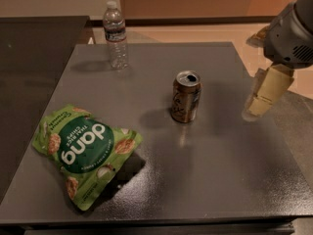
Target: Pick orange can
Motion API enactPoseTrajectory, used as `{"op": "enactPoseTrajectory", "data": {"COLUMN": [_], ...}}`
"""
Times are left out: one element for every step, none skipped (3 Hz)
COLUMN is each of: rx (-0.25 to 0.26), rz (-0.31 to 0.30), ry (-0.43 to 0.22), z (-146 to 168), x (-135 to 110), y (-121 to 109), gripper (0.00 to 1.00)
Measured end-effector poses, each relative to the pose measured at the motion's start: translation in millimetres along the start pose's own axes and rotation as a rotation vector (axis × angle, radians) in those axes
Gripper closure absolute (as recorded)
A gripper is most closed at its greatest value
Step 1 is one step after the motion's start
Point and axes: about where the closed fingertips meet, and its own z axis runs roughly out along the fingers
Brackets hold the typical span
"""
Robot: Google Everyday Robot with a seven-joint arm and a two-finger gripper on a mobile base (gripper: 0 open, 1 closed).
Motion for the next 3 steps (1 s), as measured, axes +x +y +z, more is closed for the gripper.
{"op": "enactPoseTrajectory", "data": {"rx": [-0.018,-0.048,-0.092], "rz": [0.009,0.021,0.02], "ry": [-0.056,-0.094,-0.136], "z": [28.0,52.7,67.8], "x": [-13.0,-24.8,-38.6], "y": [-5.7,-8.4,-6.0], "gripper": [0.0,0.0,0.0]}}
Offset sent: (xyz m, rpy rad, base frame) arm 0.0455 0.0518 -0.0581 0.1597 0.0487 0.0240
